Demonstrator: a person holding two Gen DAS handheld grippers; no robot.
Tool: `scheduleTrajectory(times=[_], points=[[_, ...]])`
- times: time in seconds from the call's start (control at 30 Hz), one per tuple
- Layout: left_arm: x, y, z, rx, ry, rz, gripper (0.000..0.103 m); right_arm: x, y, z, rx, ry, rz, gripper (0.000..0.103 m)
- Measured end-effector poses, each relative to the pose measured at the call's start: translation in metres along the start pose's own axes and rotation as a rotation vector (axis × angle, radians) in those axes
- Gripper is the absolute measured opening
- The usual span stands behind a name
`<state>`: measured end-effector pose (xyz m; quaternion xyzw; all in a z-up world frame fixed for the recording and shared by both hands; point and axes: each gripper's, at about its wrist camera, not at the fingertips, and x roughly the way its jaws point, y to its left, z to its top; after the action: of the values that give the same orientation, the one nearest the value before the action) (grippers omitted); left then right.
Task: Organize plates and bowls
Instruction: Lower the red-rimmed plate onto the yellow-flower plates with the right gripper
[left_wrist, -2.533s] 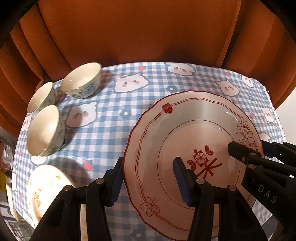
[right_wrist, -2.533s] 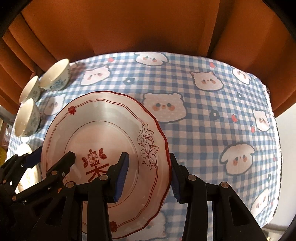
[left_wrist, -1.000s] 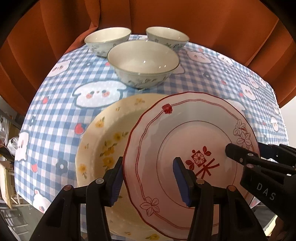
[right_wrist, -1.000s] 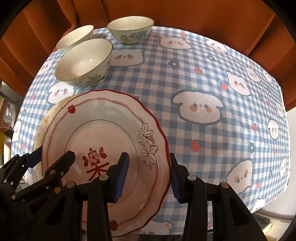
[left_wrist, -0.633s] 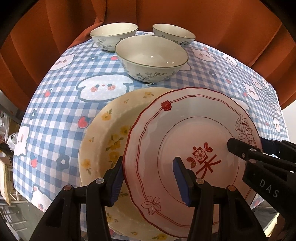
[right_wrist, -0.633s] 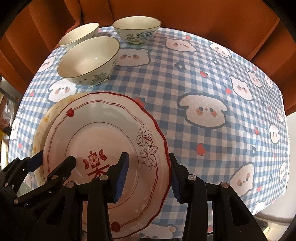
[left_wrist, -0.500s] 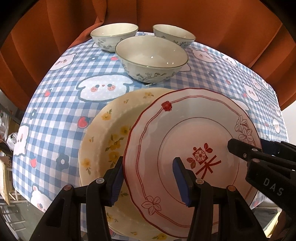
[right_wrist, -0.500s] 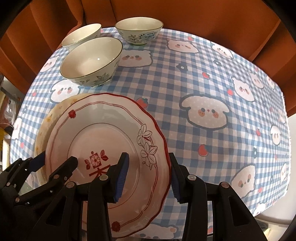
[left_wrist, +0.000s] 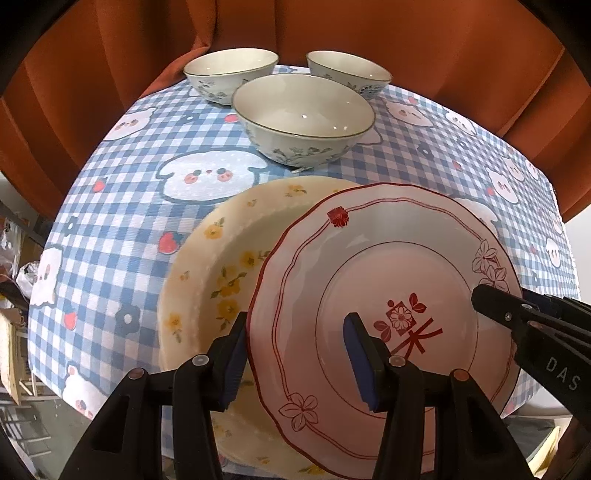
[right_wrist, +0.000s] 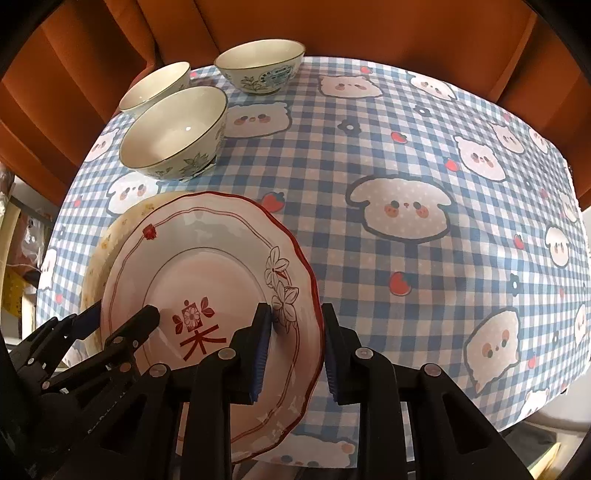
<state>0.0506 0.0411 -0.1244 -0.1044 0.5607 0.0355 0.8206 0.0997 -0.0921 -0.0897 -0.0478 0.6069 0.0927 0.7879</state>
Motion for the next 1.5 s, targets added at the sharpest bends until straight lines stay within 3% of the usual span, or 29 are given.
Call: scheduleTrajectory(times=[0.2, 0.47, 0.9, 1.1, 1.3, 1.5], points=[[-0.013, 0.011, -0.001, -0.019, -0.035, 0.041, 0.051, 0.003, 0.013, 0.002, -0.022, 0.001, 0.028, 0.031], [-0.008, 0.02, -0.007, -0.027, -0.023, 0.087, 0.051, 0.016, 0.027, 0.003, -0.037, 0.025, 0.045, 0.032], [-0.002, 0.009, -0.008, 0.045, -0.065, 0.19, 0.051, 0.02, 0.037, -0.003, -0.052, -0.019, -0.031, 0.036], [-0.002, 0.014, -0.006, 0.04, -0.072, 0.195, 0.051, 0.023, 0.051, -0.008, -0.07, -0.053, -0.105, 0.044], [-0.003, 0.021, -0.003, 0.023, -0.063, 0.165, 0.052, 0.024, 0.056, -0.005, -0.048, -0.054, -0.085, 0.051], [-0.004, 0.027, 0.006, 0.019, -0.051, 0.116, 0.057, 0.025, 0.056, 0.001, -0.034, -0.025, -0.079, 0.052]])
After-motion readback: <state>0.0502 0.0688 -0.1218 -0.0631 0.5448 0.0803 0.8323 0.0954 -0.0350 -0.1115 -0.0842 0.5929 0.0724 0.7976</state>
